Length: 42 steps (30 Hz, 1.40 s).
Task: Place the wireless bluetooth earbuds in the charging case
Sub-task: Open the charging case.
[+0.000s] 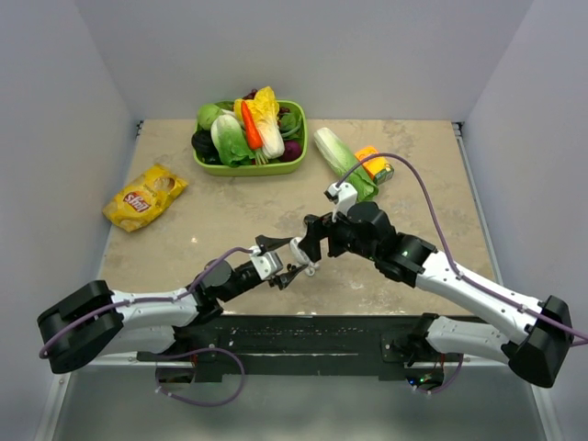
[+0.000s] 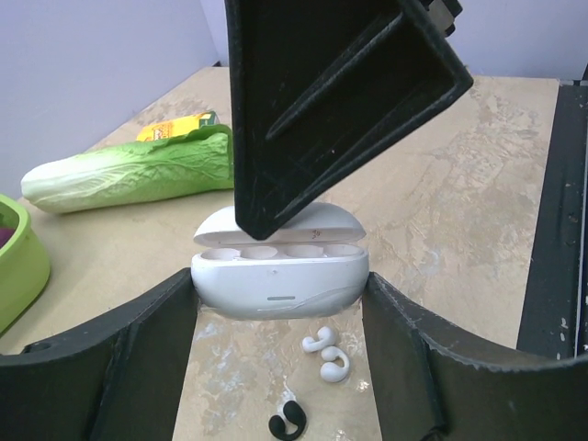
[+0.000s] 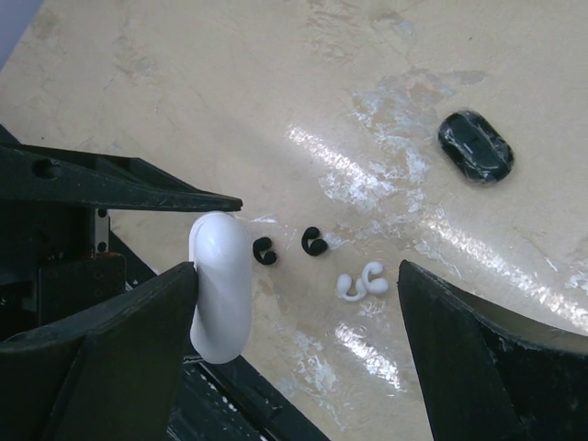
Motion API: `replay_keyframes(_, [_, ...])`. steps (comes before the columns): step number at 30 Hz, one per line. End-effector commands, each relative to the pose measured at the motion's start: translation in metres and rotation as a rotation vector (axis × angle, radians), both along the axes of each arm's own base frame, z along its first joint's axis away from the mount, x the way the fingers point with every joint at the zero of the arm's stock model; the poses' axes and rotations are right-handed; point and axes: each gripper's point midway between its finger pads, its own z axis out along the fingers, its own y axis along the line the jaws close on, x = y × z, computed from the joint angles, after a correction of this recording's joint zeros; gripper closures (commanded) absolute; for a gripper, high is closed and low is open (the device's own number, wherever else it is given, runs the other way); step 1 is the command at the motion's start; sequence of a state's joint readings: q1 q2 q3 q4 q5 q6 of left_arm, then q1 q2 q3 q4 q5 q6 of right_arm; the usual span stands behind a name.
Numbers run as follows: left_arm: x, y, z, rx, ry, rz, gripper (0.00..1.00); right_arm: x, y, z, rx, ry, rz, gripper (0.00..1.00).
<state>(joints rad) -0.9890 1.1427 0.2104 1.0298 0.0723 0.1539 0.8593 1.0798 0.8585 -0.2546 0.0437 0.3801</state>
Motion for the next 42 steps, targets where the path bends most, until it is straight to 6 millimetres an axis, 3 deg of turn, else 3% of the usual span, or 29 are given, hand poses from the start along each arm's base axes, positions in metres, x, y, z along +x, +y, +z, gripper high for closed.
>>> replay_keyframes(1, [-0.003, 0.003, 0.029, -0.082, -0.078, 0.001, 1.0, 0.009, -0.013, 0.019, 0.008, -0.055, -0.079, 0.09])
replay_keyframes(7, [-0.002, 0.004, 0.03, -0.088, -0.076, 0.009, 1.0, 0.002, -0.007, 0.044, 0.104, -0.099, -0.035, 0.09])
replay_keyframes(10, [-0.001, 0.004, 0.031, -0.088, -0.076, 0.012, 1.0, -0.002, -0.001, 0.055, 0.147, -0.11, -0.003, 0.14])
replay_keyframes(17, [-0.001, 0.002, 0.034, -0.094, -0.08, 0.009, 1.0, 0.0, 0.012, 0.041, 0.125, -0.072, 0.032, 0.25])
replay_keyframes(33, [-0.01, 0.011, 0.043, -0.134, -0.107, 0.003, 1.0, 0.008, -0.003, 0.011, 0.04, -0.022, -0.063, 0.23])
replay_keyframes(36, [-0.011, 0.012, 0.045, -0.138, -0.109, 0.003, 1.0, 0.008, -0.005, 0.016, 0.057, -0.028, -0.071, 0.23])
replay_keyframes(42, [-0.01, 0.011, 0.039, -0.128, -0.093, 0.006, 1.0, -0.007, 0.01, 0.044, 0.171, -0.075, 0.049, 0.24])
